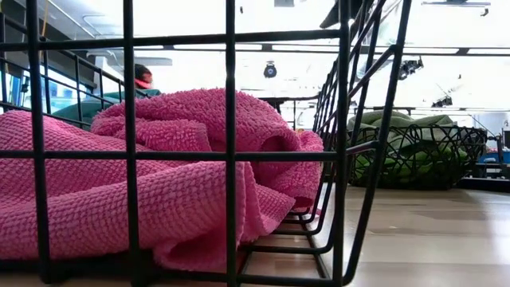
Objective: Sort microfiber towel by color & place in baskets
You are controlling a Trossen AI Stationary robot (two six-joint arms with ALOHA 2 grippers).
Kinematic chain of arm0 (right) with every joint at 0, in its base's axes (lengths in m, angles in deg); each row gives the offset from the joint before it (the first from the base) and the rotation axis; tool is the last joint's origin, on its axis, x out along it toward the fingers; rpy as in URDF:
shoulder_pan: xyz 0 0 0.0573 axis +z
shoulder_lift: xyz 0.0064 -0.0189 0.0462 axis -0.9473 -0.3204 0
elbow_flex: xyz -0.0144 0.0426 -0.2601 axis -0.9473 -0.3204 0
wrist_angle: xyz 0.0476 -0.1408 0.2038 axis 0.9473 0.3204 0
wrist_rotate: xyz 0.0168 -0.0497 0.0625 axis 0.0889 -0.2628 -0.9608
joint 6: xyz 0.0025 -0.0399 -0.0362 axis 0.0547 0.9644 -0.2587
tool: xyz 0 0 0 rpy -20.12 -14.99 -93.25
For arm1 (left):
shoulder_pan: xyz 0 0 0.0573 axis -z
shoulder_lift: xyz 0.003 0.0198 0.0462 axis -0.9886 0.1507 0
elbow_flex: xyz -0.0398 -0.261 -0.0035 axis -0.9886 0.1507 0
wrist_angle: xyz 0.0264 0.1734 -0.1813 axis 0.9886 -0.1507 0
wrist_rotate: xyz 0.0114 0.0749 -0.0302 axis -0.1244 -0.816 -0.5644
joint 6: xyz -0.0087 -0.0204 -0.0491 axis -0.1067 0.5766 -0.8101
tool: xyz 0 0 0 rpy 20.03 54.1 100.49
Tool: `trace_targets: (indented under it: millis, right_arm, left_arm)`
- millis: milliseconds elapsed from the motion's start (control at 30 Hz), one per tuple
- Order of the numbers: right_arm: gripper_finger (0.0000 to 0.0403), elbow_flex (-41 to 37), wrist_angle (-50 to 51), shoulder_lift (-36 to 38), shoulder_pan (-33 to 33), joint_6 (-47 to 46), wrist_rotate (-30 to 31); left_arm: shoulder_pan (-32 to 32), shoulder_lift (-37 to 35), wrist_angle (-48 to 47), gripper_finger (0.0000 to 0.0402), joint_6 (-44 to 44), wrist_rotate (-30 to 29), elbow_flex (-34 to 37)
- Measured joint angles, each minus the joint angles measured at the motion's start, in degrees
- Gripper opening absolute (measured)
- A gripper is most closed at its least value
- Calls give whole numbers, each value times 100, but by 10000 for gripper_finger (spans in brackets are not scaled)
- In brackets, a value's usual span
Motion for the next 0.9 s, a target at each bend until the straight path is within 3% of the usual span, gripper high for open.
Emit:
trace_targets:
  millis: [233, 433, 567, 900]
  right_arm:
    - [288, -1767, -1939, 981, 11, -909, 298]
    - [288, -2653, -4380, 1141, 2, -1065, 587]
    - [288, -2548, -5550, 1018, -120, -718, 519]
    - [288, -1420, -5189, 1013, -96, 1045, 500]
  left_arm:
    - [1, 0, -2, 245, 0, 0, 0]
    - [2, 0, -2, 245, -17, 24, 0]
    - [2, 0, -3, 245, -62, 26, 0]
    - [2, -2, -240, 245, -342, 319, 0]
